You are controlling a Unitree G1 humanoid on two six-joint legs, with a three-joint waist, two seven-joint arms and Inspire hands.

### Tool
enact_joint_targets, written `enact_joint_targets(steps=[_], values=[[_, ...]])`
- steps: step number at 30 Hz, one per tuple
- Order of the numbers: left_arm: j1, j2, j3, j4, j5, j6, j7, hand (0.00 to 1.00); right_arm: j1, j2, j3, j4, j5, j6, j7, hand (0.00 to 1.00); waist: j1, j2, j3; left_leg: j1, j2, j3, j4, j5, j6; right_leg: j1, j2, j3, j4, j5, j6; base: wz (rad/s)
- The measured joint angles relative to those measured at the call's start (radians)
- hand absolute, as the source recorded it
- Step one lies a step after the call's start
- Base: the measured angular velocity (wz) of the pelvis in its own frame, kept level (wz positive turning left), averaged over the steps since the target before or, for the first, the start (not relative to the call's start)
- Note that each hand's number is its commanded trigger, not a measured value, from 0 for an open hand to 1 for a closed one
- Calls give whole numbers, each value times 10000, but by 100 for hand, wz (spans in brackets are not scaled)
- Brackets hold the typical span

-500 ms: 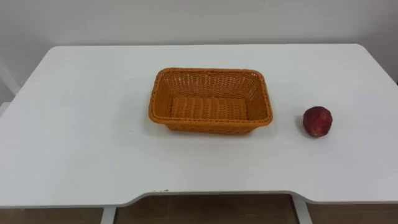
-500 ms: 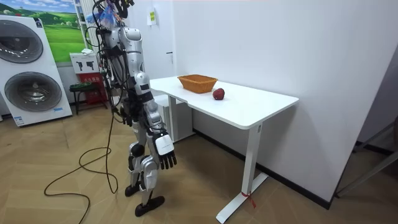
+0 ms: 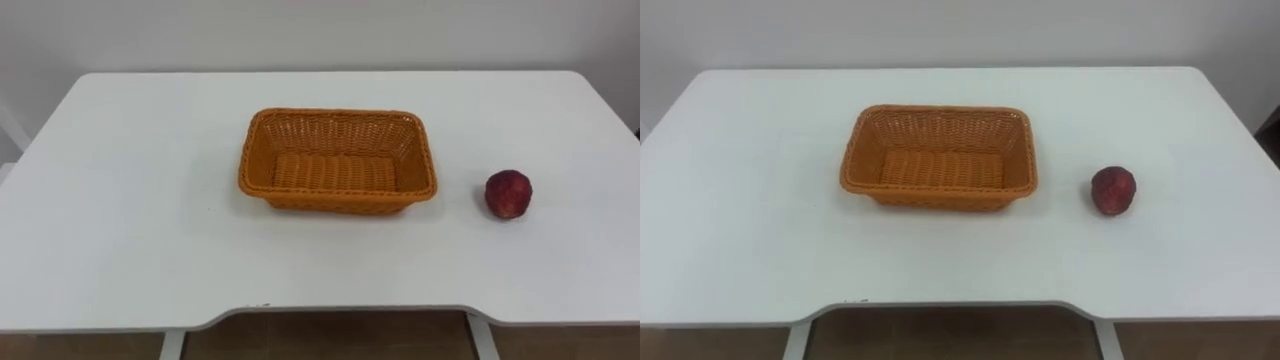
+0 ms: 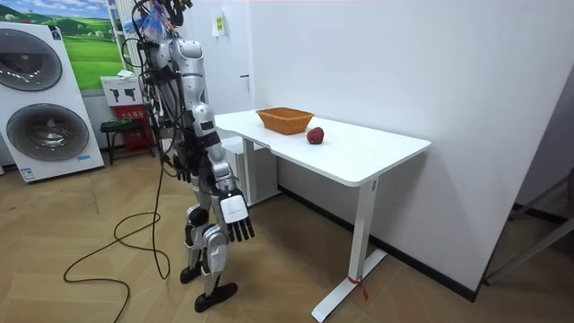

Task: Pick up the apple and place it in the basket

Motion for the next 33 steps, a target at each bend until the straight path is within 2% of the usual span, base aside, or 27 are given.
enact_joint_targets(steps=[4,6,7,9,11,14,15,17,18,19,22,23,24,26,29,33], values=[[180,6,398,-12,-370,-46,84,0,59,-23,-1192,-57,2228,-12,-381,0,-244,-10,-8,43,-10,-18,-4,-5,3,126,-6,-16,8,6,5,2],[369,5,700,-26,-680,-159,80,0,133,-18,-2463,-732,3921,-8,-868,0,-469,17,7,0,-12,-4,4,-24,13,73,-8,-19,5,5,8,0],[384,16,816,-28,-780,-202,83,0,119,-25,-2836,-860,4307,-42,-1041,0,-567,20,5,-11,-15,-9,6,-33,18,54,-10,-25,-7,-1,17,0],[473,101,1195,-26,-887,-360,114,0,60,-31,-4024,-1417,5432,-394,-1679,0,-754,24,-7,-125,-27,-12,32,-52,34,-62,-25,-35,30,-9,29,0],[510,136,1357,-57,-970,-470,227,0,-10,-29,-4593,-2016,5916,-577,-2240,0,-875,-39,-41,-195,-36,-16,46,-51,36,-162,-27,-15,71,-1,43,-2],[592,279,1455,-145,-970,-660,287,0,-6,-71,-5156,-3409,6005,-945,-3282,0,-948,-73,-46,-170,-30,80,27,-49,38,-186,-18,65,183,-1,50,-9],[593,351,1447,-215,-934,-738,299,0,2,-119,-5217,-3925,5929,-1167,-3667,0,-948,-101,-43,-170,-28,94,28,-49,38,-190,-16,67,187,0,50,-6],[595,402,1448,-232,-917,-889,308,0,-27,-119,-5433,-5041,5403,-1316,-4421,0,-963,-109,-36,-175,-34,101,29,-49,38,-203,-17,76,188,-1,50,0],[596,425,1447,-224,-916,-950,324,0,-69,-131,-5505,-5631,5094,-1573,-4867,0,-958,-113,-34,-177,-37,102,41,-49,38,-202,-18,92,189,-1,51,0],[598,436,1434,-223,-921,-979,338,0,-102,-140,-5501,-5890,4937,-1694,-5074,0,-942,-86,-11,-187,-36,101,46,-49,38,-216,-17,110,192,-1,51,0],[595,438,1373,-221,-903,-1147,340,0,-268,-145,-5489,-7261,4162,-2034,-6085,0,-862,-148,-25,-333,-32,91,57,-47,40,-387,-16,92,182,-6,57,0],[613,456,1275,-220,-887,-1182,343,0,-328,-176,-5347,-7663,3679,-2234,-6448,0,-809,-120,5,-397,-30,85,72,-47,40,-438,-12,80,180,-5,57,0],[625,466,1132,-223,-862,-1181,341,0,-417,-196,-5218,-8014,3111,-2345,-6866,0,-805,-139,-13,-490,-37,58,88,-47,40,-505,-17,73,177,-3,60,4],[587,460,951,-231,-864,-1181,319,0,-439,-199,-4954,-8756,2098,-2362,-7449,0,-724,-129,-19,-657,-37,55,133,-45,43,-649,-14,64,259,10,65,2],[572,464,942,-232,-715,-1203,280,0,-654,-295,-4872,-9759,715,-2385,-8062,0,-552,-66,16,-692,-34,61,143,-45,42,-680,-13,60,337,11,66,-1],[601,458,725,-410,-316,-1214,246,0,-885,-777,-4230,-10481,-635,-2571,-8319,0,-296,-40,34,-743,-23,59,130,-43,40,-797,-5,67,346,12,65,0]])
